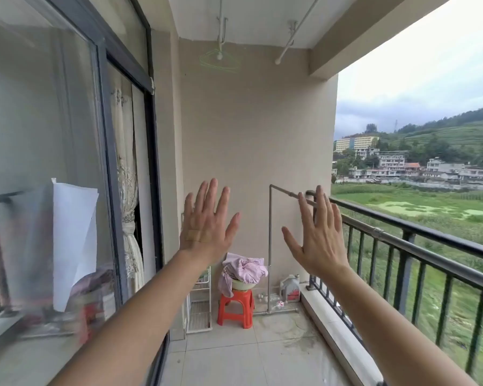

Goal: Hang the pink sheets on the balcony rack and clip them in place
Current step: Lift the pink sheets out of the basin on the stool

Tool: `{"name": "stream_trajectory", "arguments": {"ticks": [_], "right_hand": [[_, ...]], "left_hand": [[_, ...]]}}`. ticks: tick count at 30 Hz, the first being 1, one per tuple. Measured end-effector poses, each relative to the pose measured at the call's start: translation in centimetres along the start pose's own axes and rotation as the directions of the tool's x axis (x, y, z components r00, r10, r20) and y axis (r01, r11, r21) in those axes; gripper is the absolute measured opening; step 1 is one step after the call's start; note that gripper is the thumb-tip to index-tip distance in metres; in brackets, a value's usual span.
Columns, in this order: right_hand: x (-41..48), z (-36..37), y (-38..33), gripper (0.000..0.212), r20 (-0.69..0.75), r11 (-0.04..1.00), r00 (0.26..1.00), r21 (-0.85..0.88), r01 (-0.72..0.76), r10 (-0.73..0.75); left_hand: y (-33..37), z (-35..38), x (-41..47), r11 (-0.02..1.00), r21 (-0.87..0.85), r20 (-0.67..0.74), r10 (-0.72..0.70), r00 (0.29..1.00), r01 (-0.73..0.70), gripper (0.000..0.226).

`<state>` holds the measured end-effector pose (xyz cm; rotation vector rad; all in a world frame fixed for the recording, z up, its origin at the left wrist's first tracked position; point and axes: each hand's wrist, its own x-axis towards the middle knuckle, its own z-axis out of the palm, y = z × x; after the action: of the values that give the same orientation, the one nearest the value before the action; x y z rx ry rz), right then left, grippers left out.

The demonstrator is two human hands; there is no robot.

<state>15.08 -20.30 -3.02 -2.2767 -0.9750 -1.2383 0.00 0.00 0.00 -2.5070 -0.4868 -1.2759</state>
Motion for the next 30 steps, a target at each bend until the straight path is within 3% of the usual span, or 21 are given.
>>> {"name": "stream_trajectory", "arguments": {"ticks": [10,21,26,30], "right_hand": [[3.1,11.4,3.5,0.078,0.081,0.999,0.996,-0.022,0.037,-0.036],[10.1,34.8,16.5,0.079,0.206,1.0,0.978,0.01,-0.026,0.023],[15.1,44.9,20.3,0.08,0.296,0.998,0.954,0.028,-0.057,0.046],[17.7,53.1,21.1,0.08,0.374,0.995,0.927,0.097,-0.011,-0.026]], "left_hand": [[-2.2,12.4,4.2,0.991,-0.051,0.028,-0.124,0.992,0.125,0.064],[2.6,37.6,14.2,0.985,-0.075,0.208,-0.138,0.968,0.156,0.07],[1.3,46.4,18.1,0.991,0.006,0.288,-0.131,0.949,0.135,0.071],[-0.7,53.2,20.4,0.987,0.037,0.327,-0.162,0.931,0.159,0.072]]}}
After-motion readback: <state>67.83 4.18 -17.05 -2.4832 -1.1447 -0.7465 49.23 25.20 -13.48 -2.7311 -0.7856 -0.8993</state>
